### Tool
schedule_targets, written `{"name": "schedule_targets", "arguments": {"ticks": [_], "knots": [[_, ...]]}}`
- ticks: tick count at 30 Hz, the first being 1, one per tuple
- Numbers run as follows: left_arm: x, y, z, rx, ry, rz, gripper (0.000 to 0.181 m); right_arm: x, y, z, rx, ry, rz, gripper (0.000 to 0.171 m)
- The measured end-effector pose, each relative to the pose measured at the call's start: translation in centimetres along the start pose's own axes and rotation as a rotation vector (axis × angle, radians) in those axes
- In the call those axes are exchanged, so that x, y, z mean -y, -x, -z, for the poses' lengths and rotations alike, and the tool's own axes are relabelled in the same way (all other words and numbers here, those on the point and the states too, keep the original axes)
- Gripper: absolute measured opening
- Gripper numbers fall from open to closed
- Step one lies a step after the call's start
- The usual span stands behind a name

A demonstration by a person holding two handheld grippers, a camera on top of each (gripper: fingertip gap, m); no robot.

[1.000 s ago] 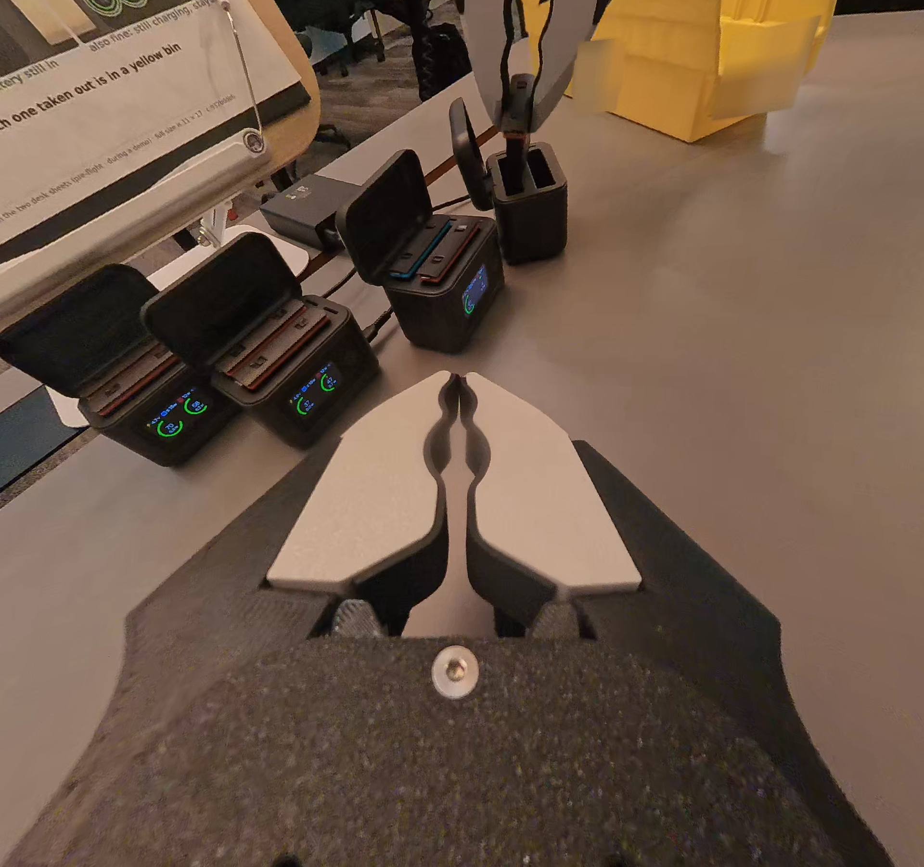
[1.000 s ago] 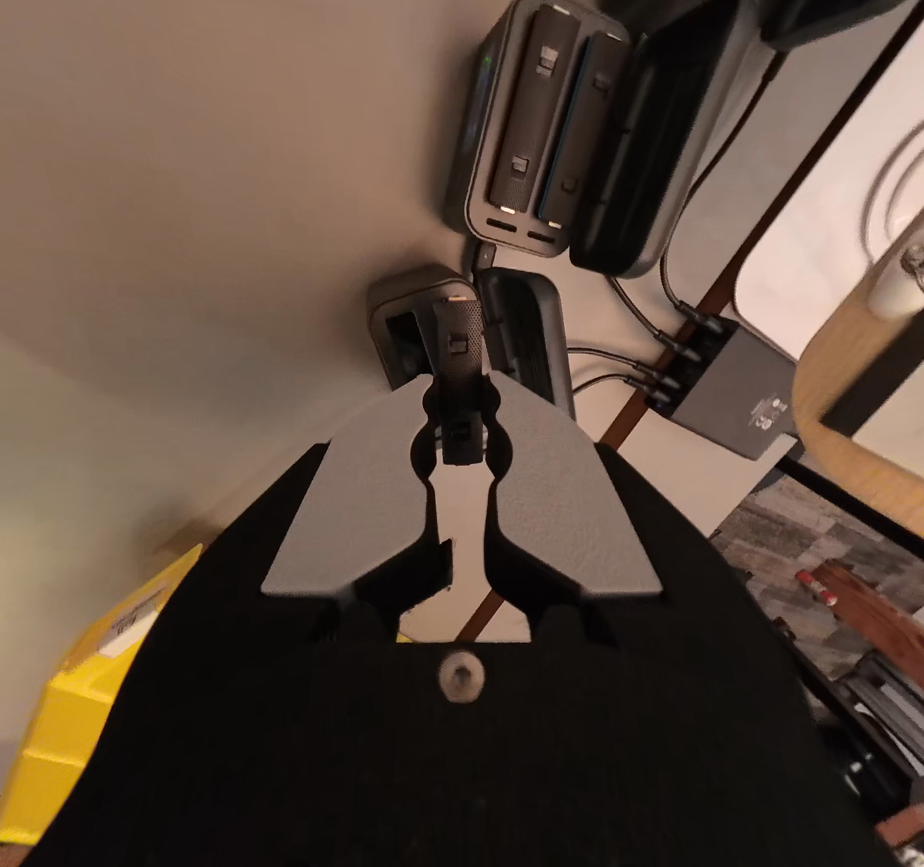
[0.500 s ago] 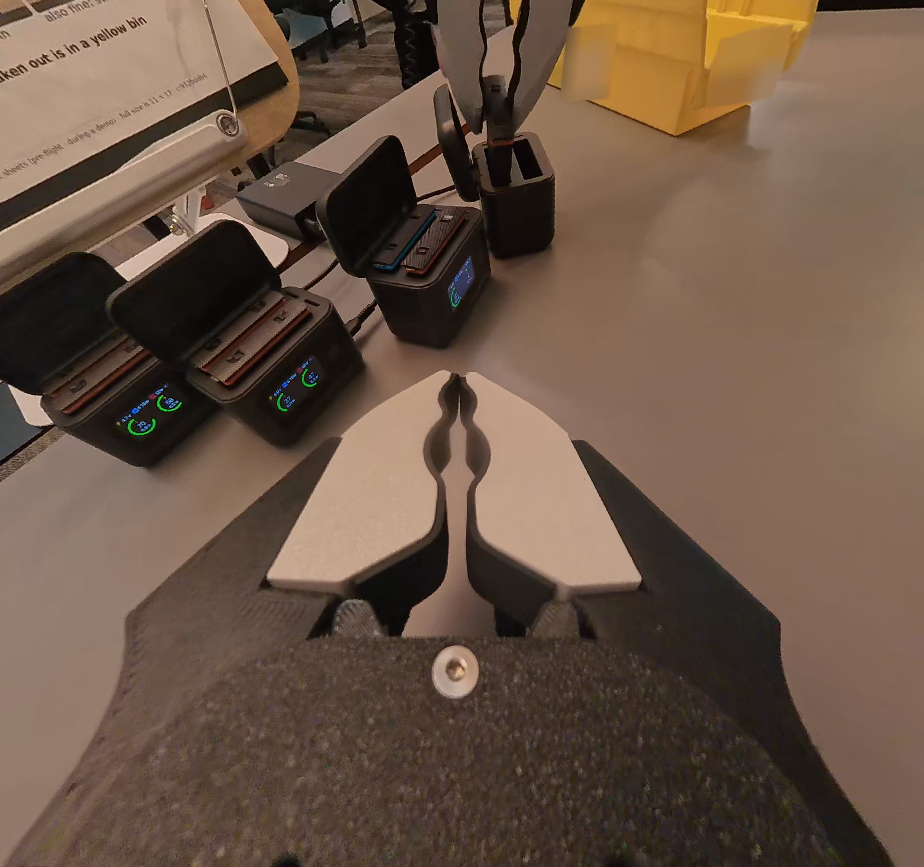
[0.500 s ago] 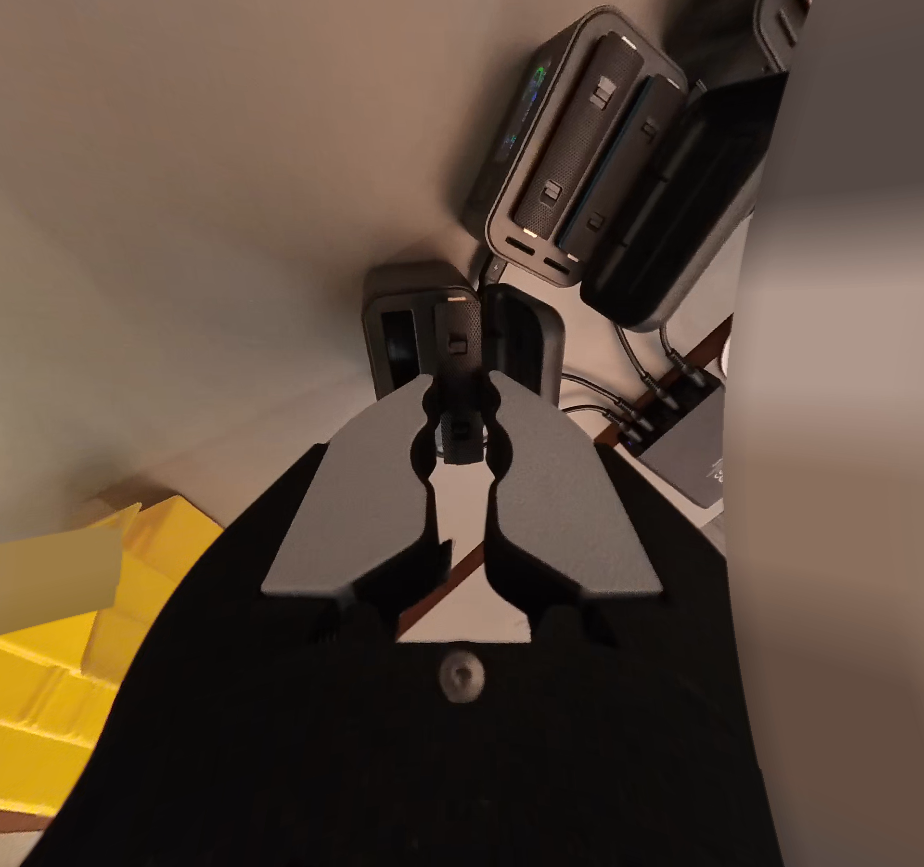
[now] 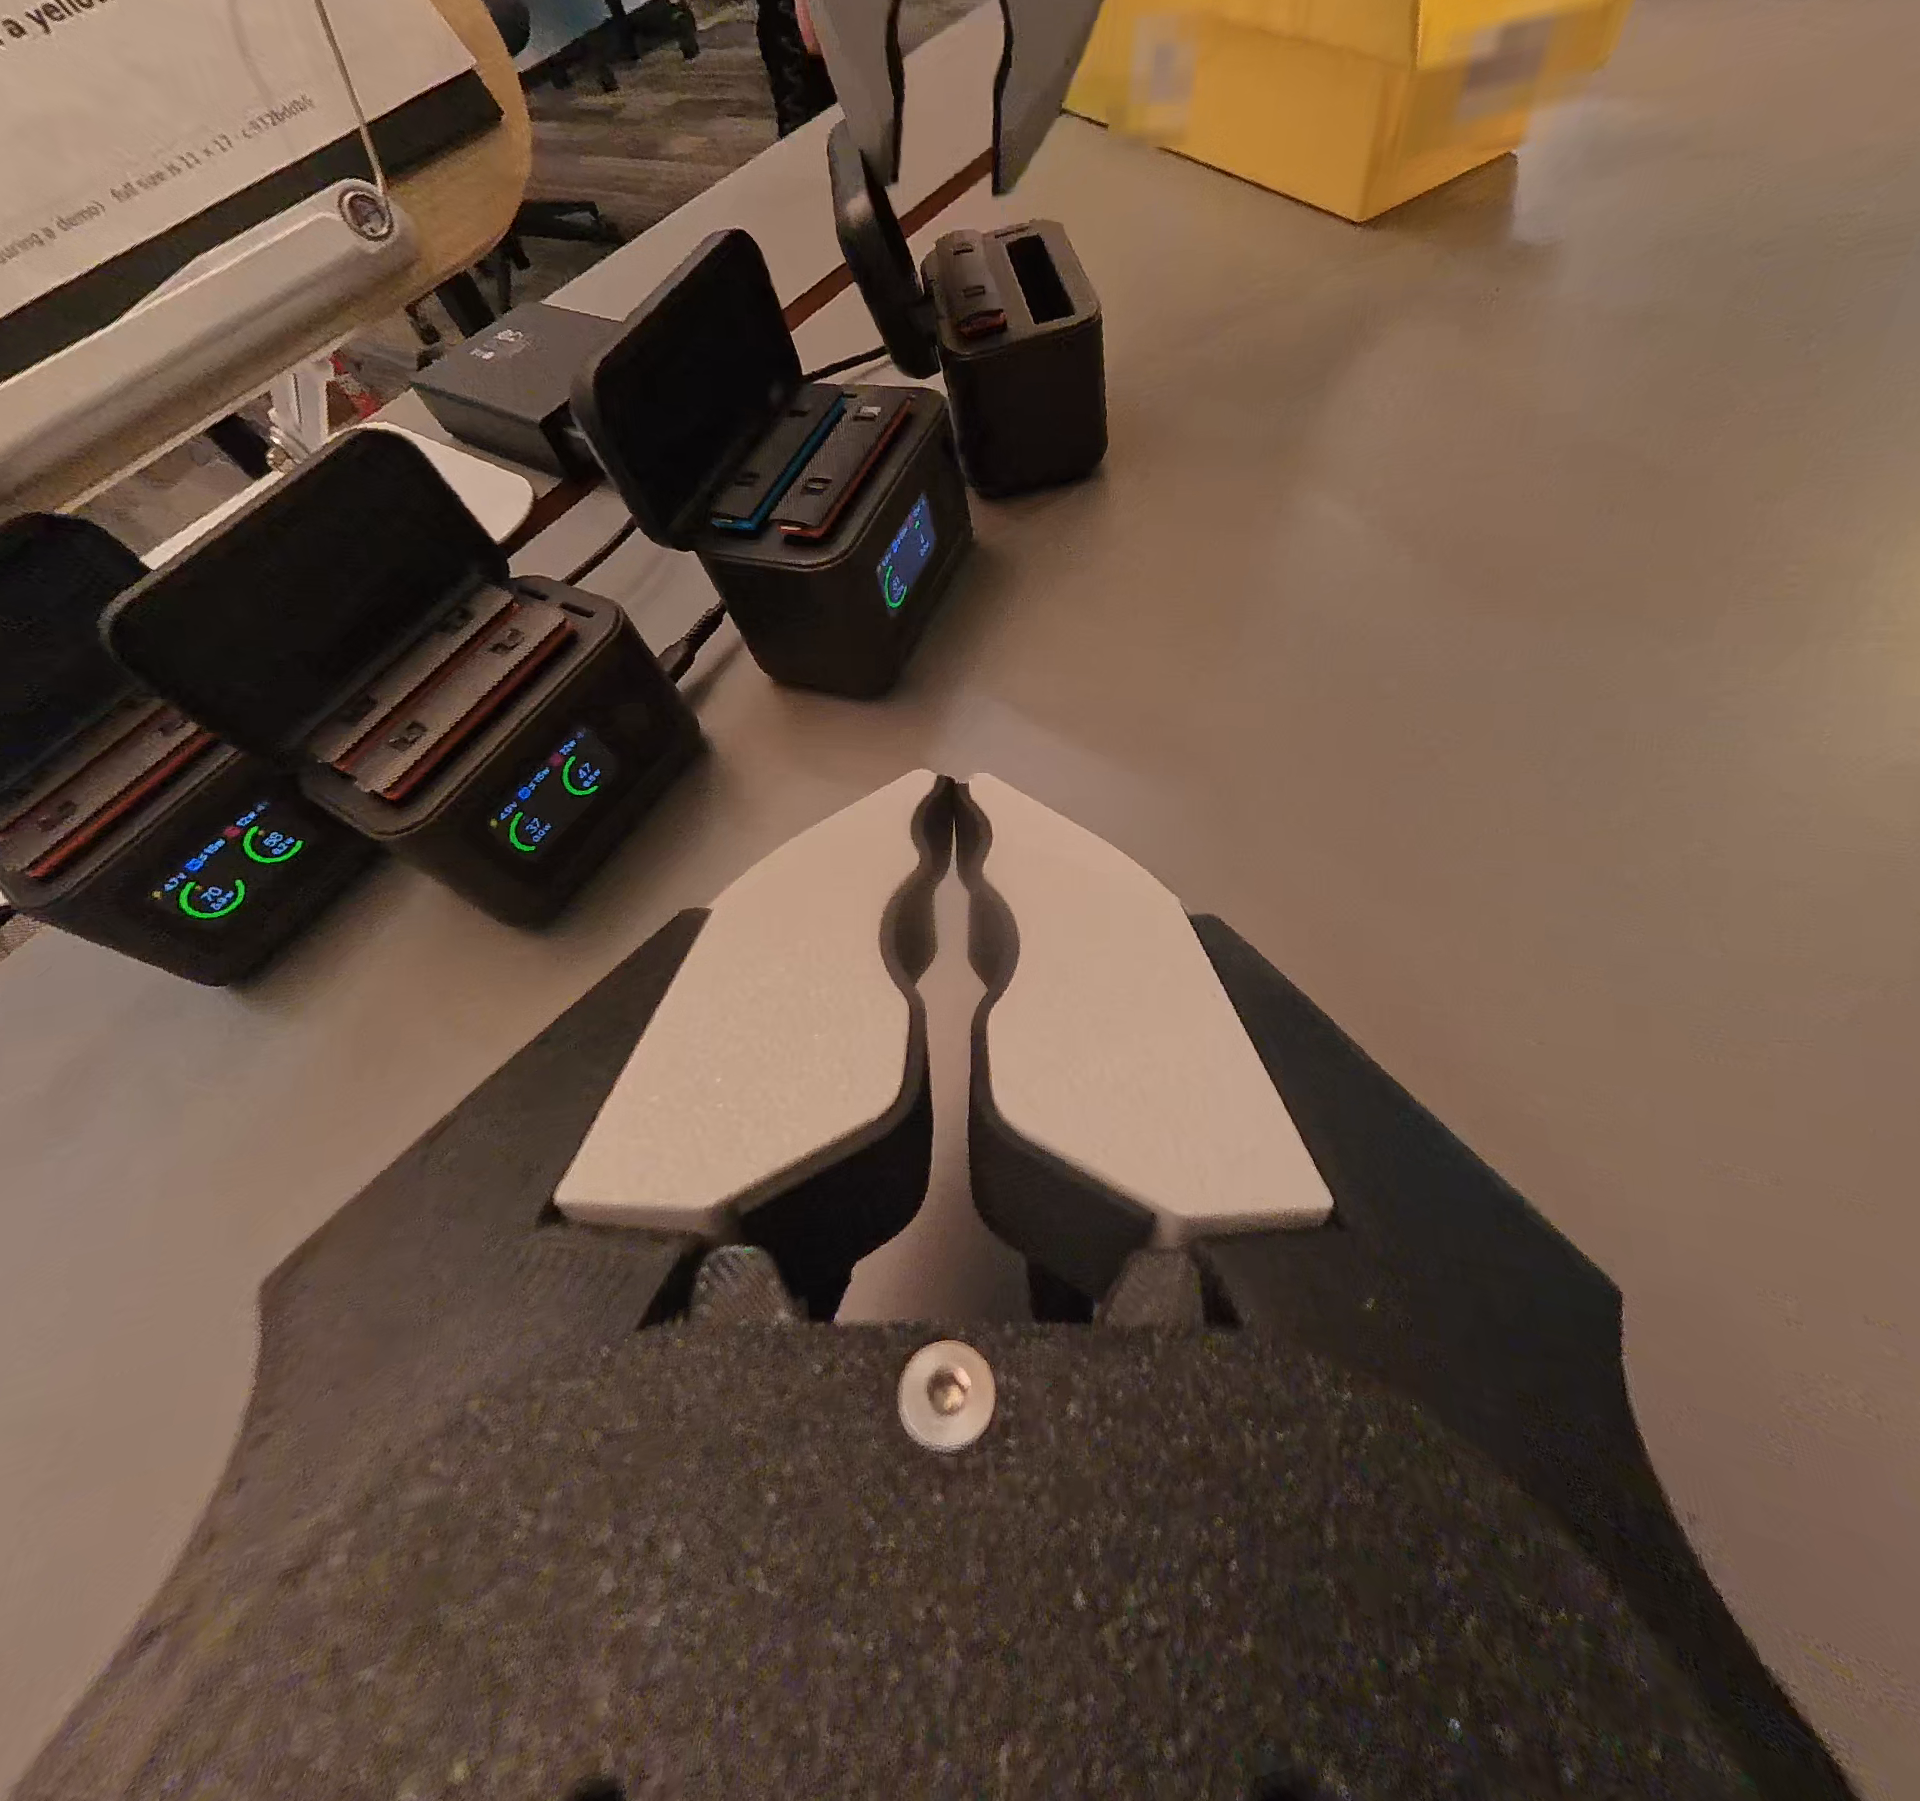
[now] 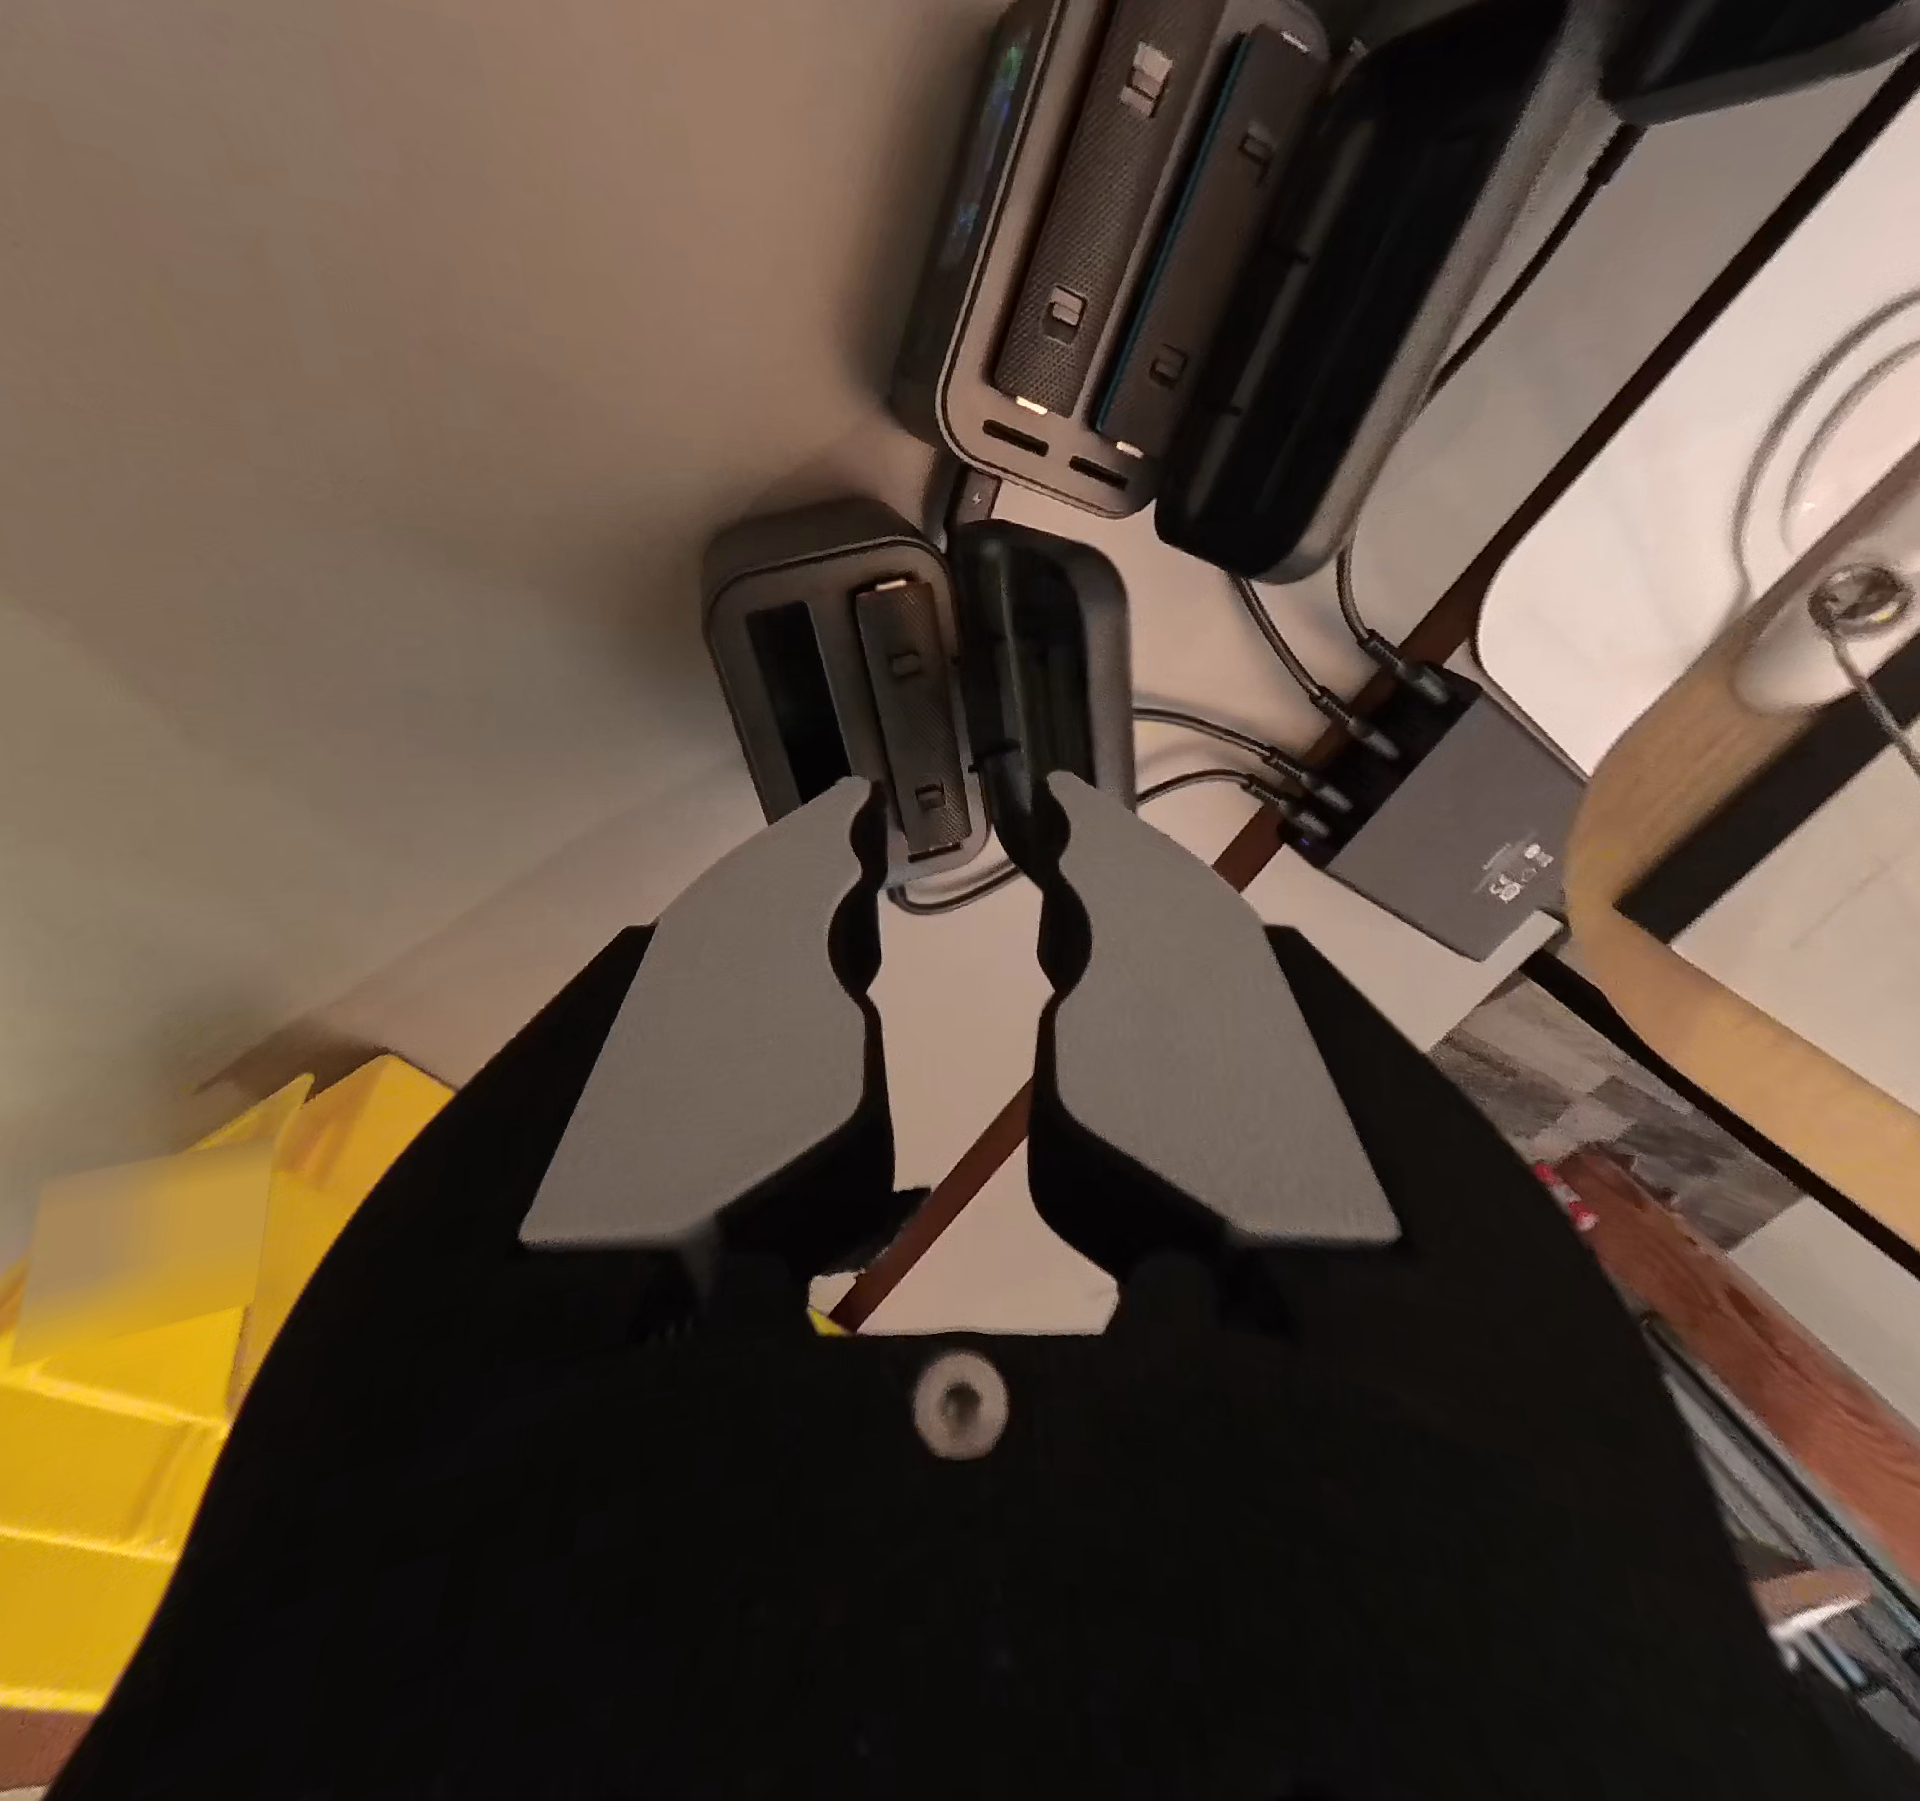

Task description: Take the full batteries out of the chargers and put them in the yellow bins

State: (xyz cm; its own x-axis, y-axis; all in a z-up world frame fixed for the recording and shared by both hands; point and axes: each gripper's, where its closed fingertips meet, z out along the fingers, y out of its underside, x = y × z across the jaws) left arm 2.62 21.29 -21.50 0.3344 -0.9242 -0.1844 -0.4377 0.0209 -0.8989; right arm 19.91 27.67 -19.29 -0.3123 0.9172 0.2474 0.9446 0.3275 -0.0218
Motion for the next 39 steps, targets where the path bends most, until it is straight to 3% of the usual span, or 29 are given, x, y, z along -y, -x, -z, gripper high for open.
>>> {"name": "schedule_targets", "arguments": {"ticks": [12,20,23,28,31,32,39], "knots": [[0.4,-0.3,0.3,-0.001,-0.01,-0.01,0.0,0.7,0.7,1.9,-0.134,-0.133,-0.381,0.018],[-0.3,-0.9,-0.1,-0.014,0.019,-0.036,0.0,-1.9,4.5,-0.6,-0.096,-0.048,-0.724,0.086],[-0.4,-1.1,-0.1,-0.012,0.023,-0.052,0.0,-1.3,4.7,-2.0,-0.148,-0.029,-0.873,0.099],[-0.2,-1.6,0.0,-0.024,0.023,-0.08,0.0,-0.3,4.0,-4.3,-0.242,-0.103,-1.186,0.102],[0.4,-2.1,0.3,-0.034,0.008,-0.09,0.0,-0.4,3.5,-5.3,-0.321,-0.154,-1.254,0.102],[0.5,-2.2,0.3,-0.035,0.004,-0.095,0.0,-0.6,3.1,-5.2,-0.361,-0.178,-1.272,0.092],[0.9,-2.6,0.6,-0.042,-0.007,-0.11,0.0,-1.3,2.6,-5.0,-0.521,-0.25,-1.42,0.091]]}}
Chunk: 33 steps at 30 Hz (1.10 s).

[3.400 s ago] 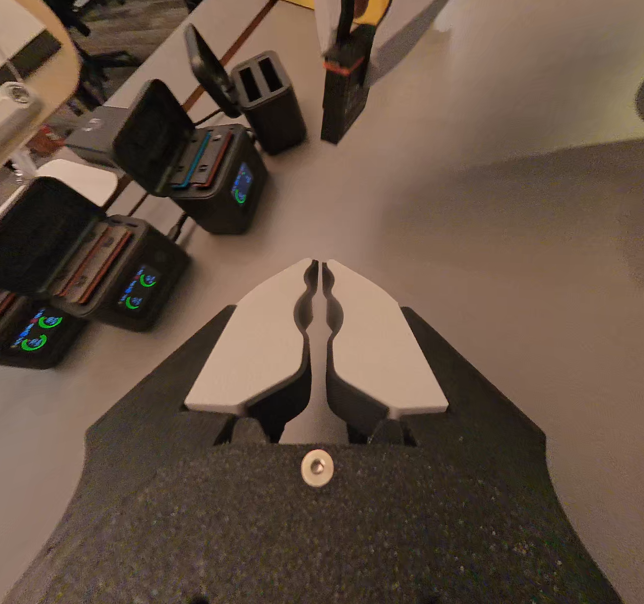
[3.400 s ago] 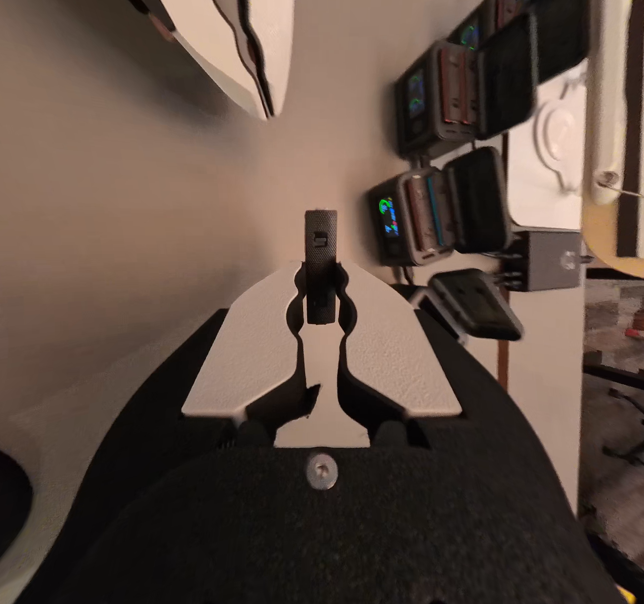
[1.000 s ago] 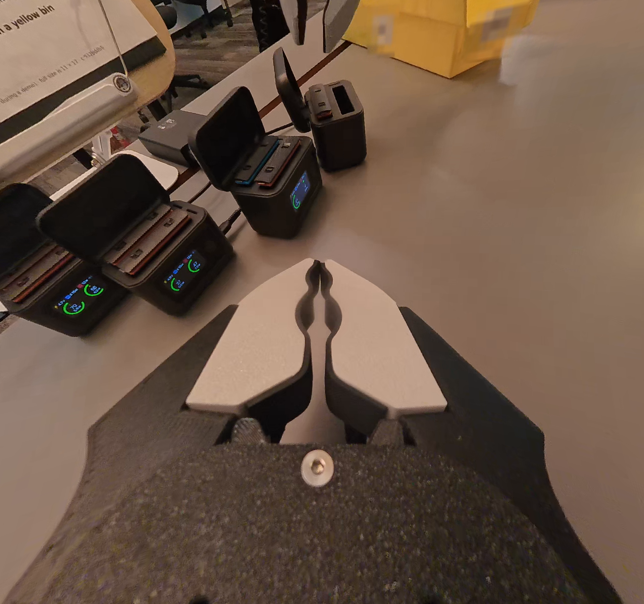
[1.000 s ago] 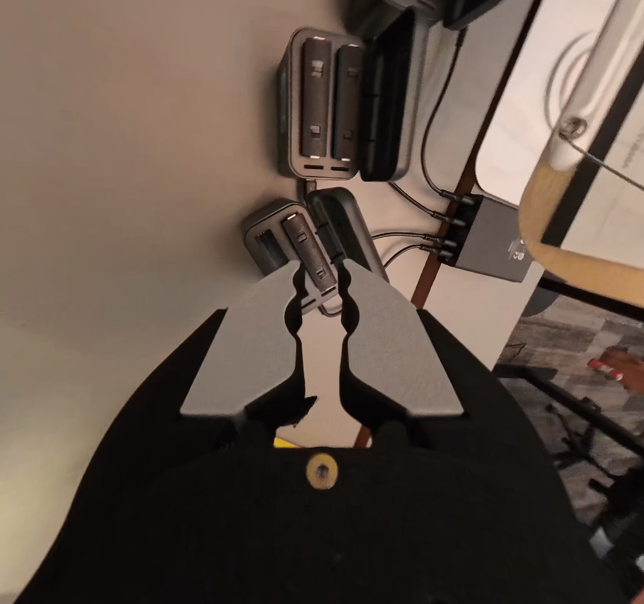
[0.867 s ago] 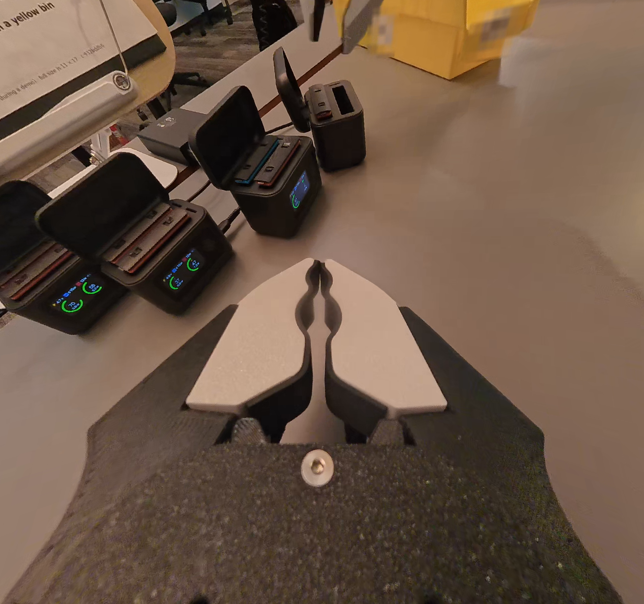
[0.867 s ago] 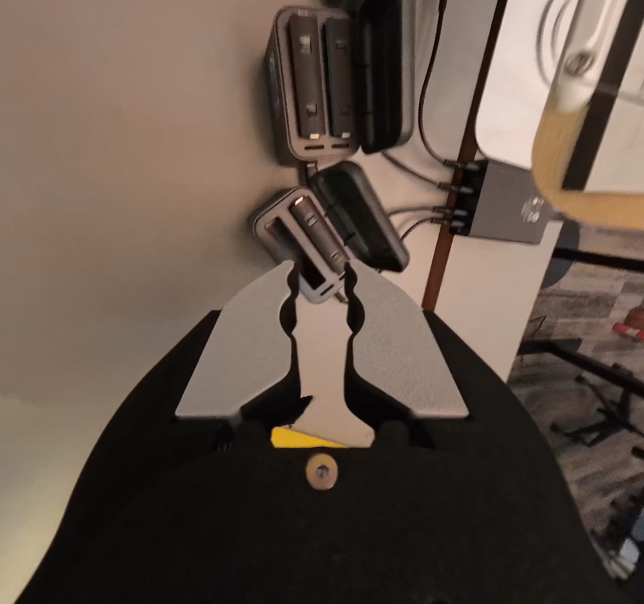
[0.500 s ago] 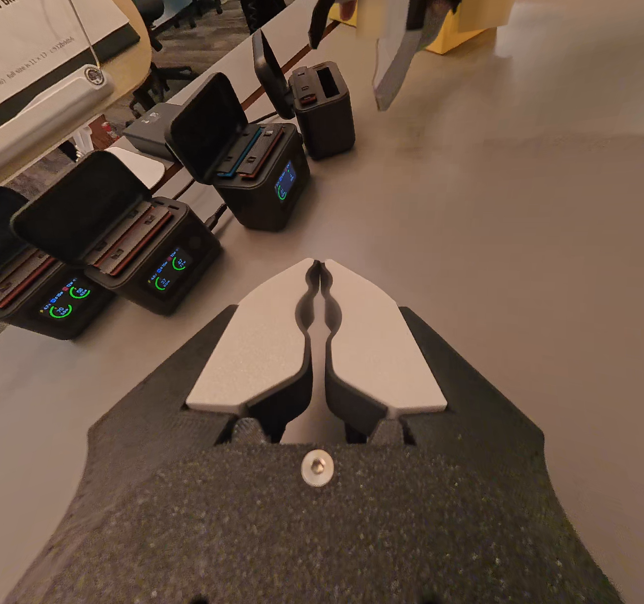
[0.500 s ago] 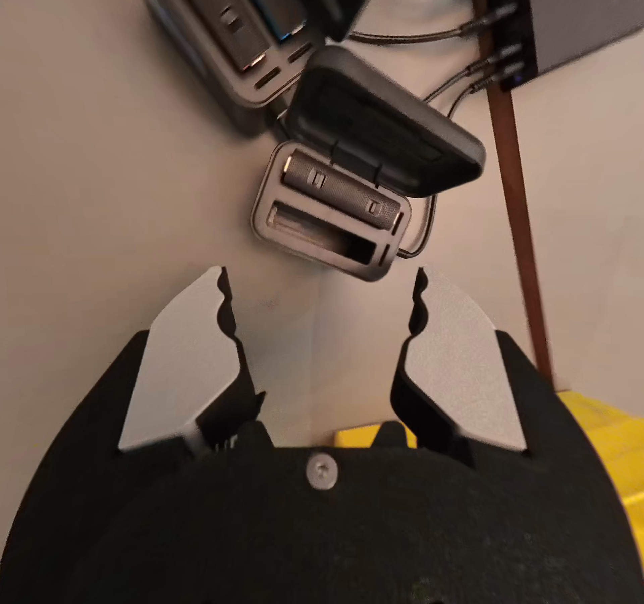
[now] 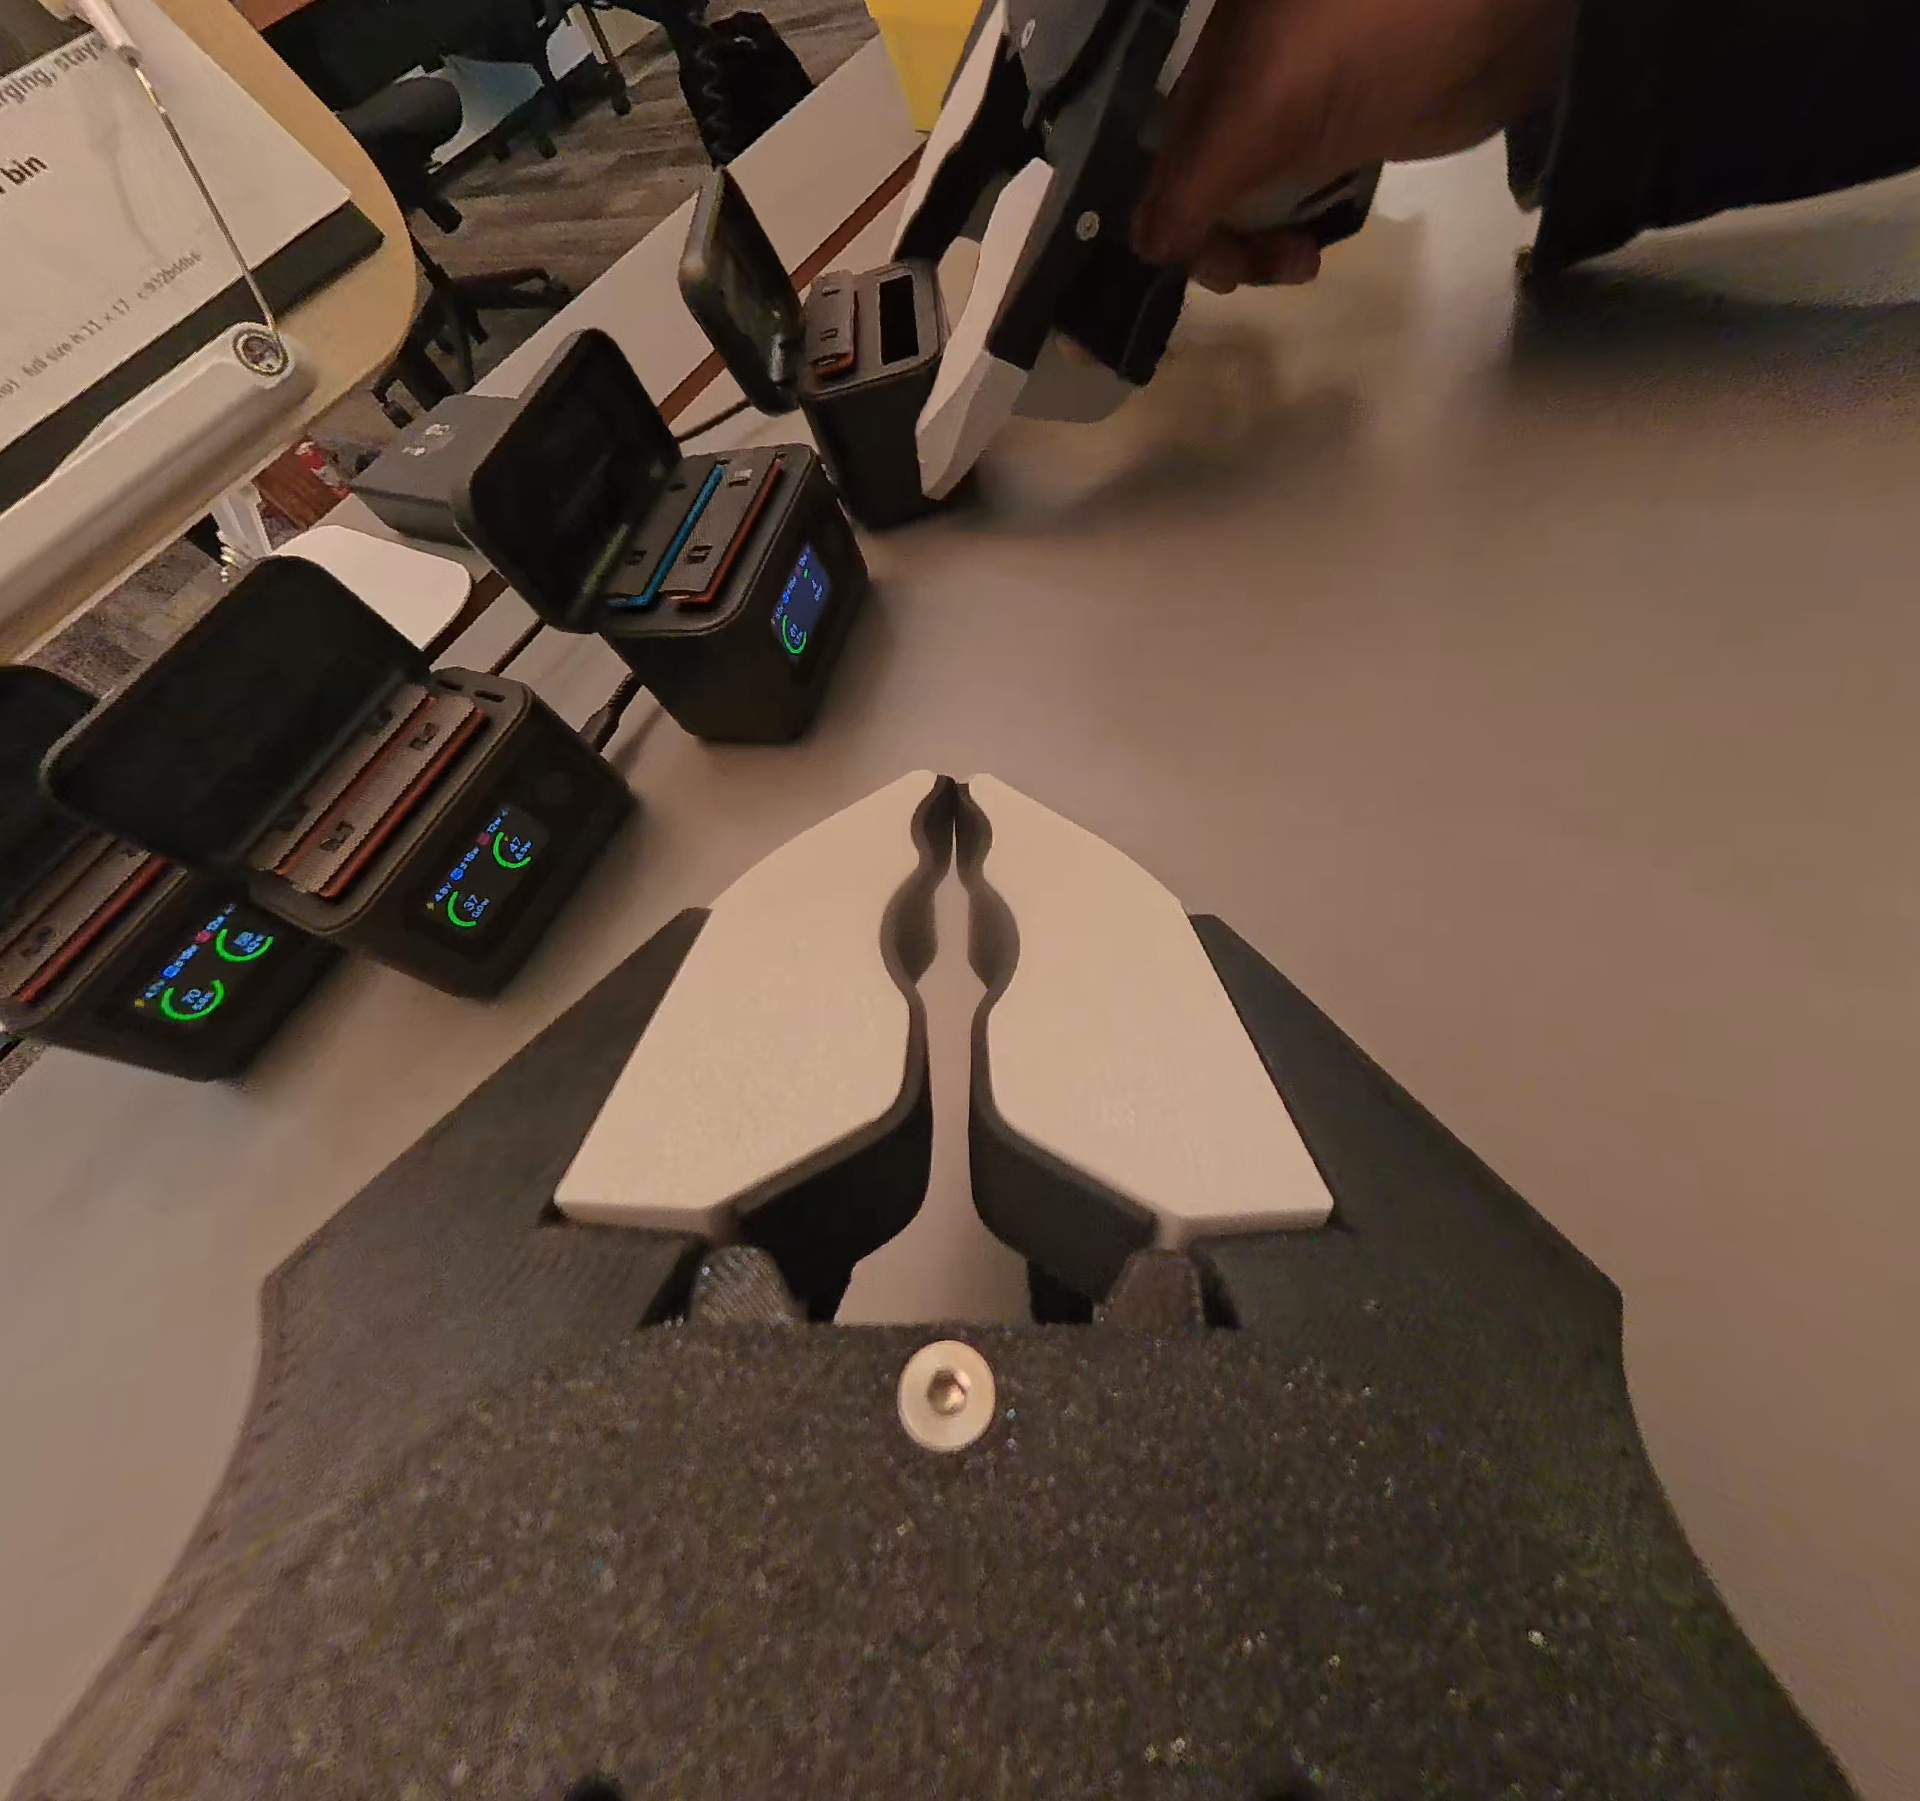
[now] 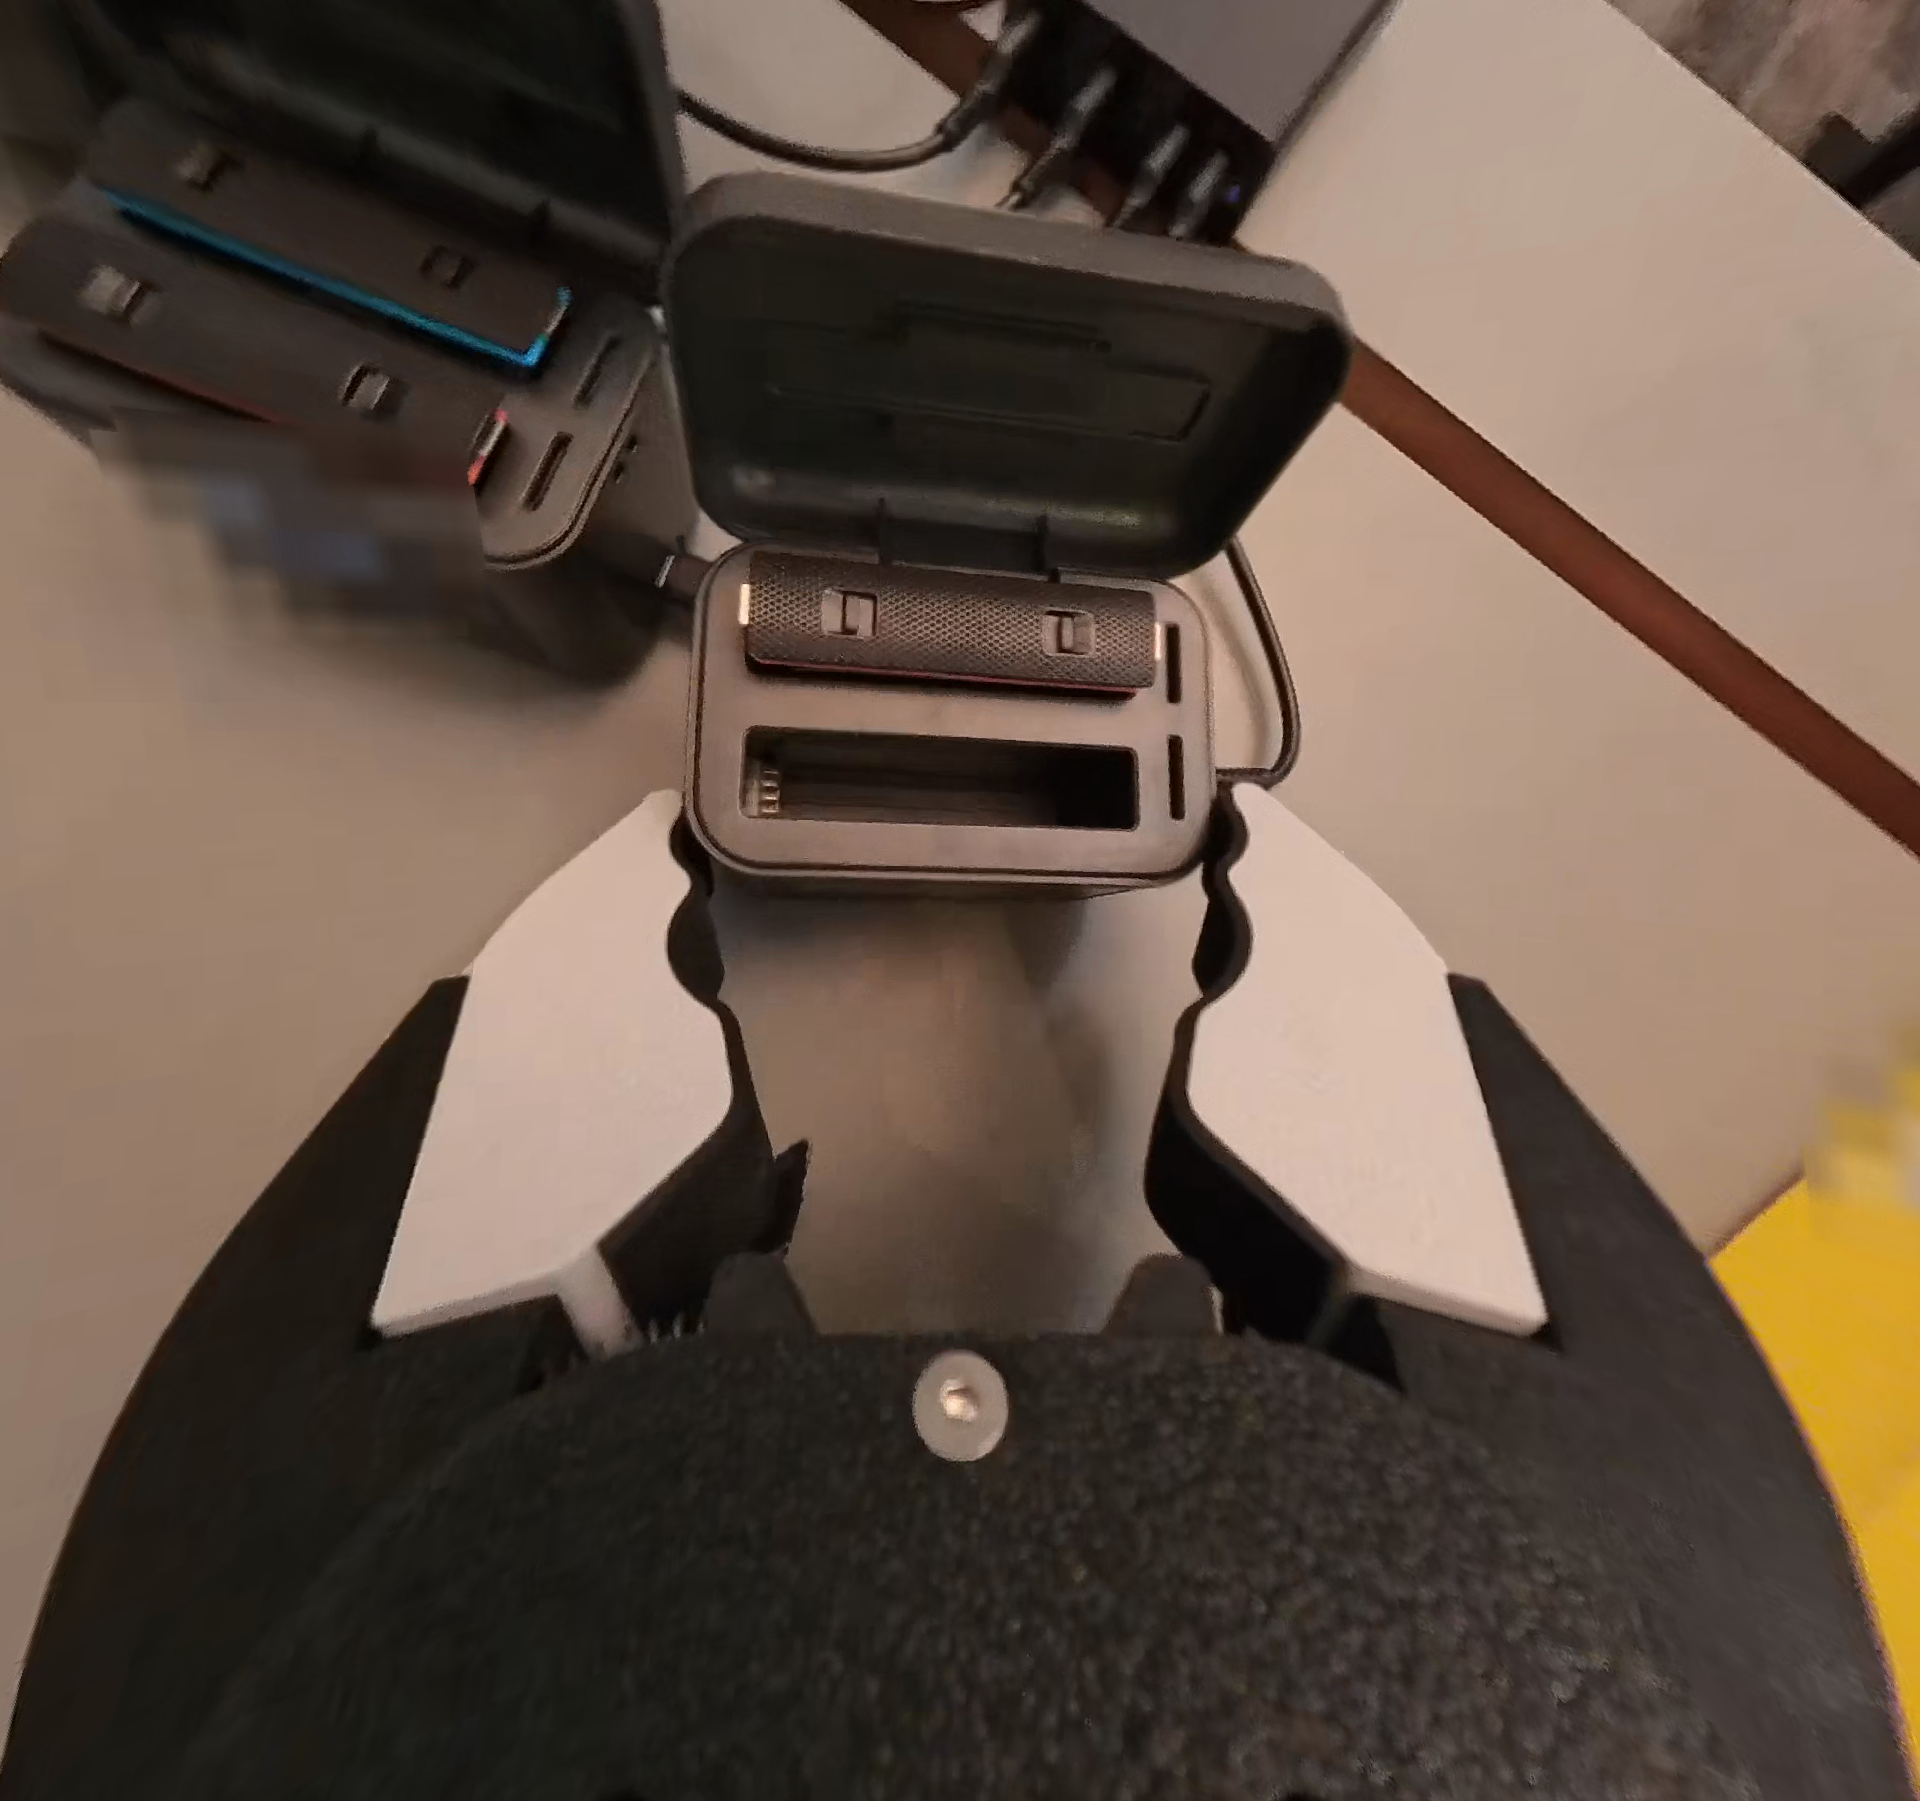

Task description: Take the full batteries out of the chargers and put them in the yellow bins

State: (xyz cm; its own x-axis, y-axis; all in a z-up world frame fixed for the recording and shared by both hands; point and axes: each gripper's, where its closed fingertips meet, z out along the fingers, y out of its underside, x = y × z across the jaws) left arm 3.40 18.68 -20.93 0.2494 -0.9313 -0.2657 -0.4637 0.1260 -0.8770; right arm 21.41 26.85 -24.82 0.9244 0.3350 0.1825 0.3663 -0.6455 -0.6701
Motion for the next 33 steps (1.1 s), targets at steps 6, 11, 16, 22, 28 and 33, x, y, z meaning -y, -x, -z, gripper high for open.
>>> {"name": "schedule_targets", "arguments": {"ticks": [6,11,16,22,28,33], "knots": [[0.0,0.2,0.0,0.002,-0.002,0.015,0.0,0.7,-1.2,-0.1,-0.221,-0.04,-0.196,0.048],[0.1,0.5,0.2,0.013,-0.007,0.017,0.0,0.9,-1.6,-0.7,-0.234,-0.067,-0.23,0.069],[0.0,0.4,0.2,0.007,-0.003,0.016,0.0,1.3,-2.0,1.6,-0.172,-0.138,-0.263,0.073],[-0.5,-0.1,-0.2,-0.016,0.013,0.006,0.0,2.8,-2.8,3.7,0.064,-0.097,-0.002,0.095],[-0.6,-0.8,-0.4,-0.038,0.011,-0.032,0.0,1.1,-4.1,1.4,0.19,0.281,0.341,0.122],[-0.5,-0.5,-0.3,-0.026,0.011,-0.022,0.0,-0.3,-3.9,-1.3,0.25,0.387,0.308,0.096]]}}
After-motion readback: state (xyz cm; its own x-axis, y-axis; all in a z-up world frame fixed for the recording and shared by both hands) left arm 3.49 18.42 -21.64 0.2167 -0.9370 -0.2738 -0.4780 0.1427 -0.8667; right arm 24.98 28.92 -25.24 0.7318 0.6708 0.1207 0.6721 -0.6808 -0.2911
